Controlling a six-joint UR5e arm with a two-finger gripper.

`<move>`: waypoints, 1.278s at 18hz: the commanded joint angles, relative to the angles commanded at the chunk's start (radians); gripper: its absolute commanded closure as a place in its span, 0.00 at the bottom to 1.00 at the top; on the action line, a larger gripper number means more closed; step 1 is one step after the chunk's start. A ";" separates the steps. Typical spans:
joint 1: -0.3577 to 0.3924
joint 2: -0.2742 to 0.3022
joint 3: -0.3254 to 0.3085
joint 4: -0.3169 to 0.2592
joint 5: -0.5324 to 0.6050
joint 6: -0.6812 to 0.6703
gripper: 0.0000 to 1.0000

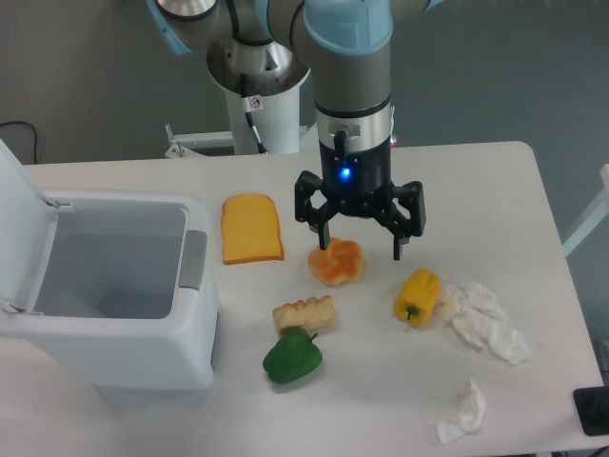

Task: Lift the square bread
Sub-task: 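Hold the open gripper above the orange bun, lowering slightly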

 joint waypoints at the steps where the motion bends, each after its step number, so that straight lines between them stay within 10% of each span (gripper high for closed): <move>1: 0.000 0.000 0.000 0.000 0.002 0.014 0.00; 19: 0.009 -0.044 -0.038 0.015 0.000 0.040 0.00; 23: 0.005 -0.058 -0.072 0.015 -0.002 0.227 0.00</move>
